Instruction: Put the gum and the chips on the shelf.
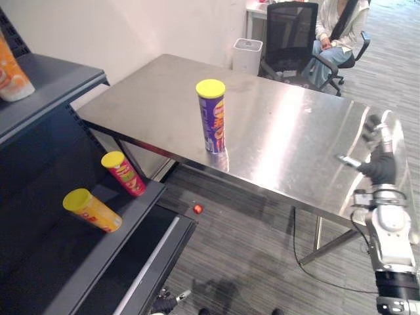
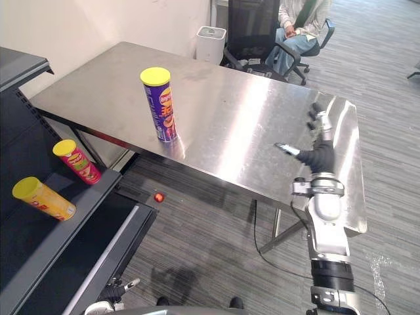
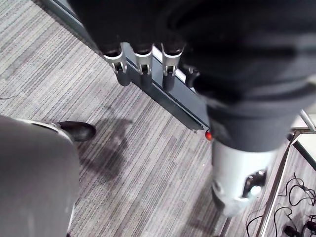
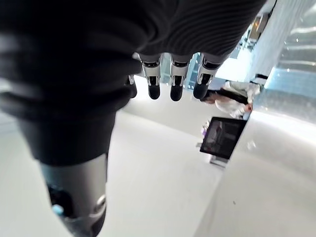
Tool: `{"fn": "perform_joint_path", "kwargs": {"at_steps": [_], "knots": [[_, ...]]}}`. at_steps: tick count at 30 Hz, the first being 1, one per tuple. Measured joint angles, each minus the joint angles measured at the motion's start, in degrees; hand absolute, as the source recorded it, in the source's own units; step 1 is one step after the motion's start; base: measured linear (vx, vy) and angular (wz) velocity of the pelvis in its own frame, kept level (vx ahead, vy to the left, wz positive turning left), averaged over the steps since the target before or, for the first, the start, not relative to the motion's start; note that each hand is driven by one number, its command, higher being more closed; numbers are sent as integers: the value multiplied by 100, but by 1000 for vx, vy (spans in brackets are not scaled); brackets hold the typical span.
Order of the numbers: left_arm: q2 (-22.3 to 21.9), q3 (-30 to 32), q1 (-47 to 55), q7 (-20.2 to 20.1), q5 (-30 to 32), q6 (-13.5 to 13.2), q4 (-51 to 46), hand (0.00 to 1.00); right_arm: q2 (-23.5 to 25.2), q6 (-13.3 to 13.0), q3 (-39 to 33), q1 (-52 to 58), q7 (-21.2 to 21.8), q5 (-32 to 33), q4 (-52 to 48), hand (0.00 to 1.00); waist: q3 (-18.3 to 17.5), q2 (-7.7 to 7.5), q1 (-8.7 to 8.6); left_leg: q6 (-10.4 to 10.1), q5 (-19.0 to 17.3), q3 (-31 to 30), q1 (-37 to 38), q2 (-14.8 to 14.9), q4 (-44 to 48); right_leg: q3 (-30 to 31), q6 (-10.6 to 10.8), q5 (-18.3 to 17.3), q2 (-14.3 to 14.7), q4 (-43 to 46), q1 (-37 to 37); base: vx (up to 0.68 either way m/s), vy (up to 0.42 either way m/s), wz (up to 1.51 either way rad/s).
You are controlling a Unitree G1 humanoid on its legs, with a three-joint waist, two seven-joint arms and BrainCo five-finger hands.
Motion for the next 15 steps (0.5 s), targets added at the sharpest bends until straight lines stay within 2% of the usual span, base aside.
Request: {"fn": "perform_joint_path", "kwargs": {"at_steps": [6, 11, 15], "knots": [[88, -4, 94, 8, 1, 29, 78, 0, -12, 85, 777, -492, 105, -12, 428, 0, 198, 61, 35, 7, 17, -244, -215, -19, 144, -167, 0, 0, -10, -1, -39, -50, -27, 16], [99, 22, 149, 76, -5, 32, 185, 0, -13, 130, 1367, -1182, 85, -204, 855, 0, 459, 65, 223, 3, 130, -495, -407, -25, 180, -406, 0, 0, 4, -9, -76, -58, -34, 22], [99, 39, 147, 115, -6, 32, 177, 0, 61, 160, 1574, -1644, 24, -218, 1159, 0, 614, 49, 384, -4, 224, -671, -524, -44, 164, -548, 0, 0, 4, -19, -88, -41, -15, 25]]}}
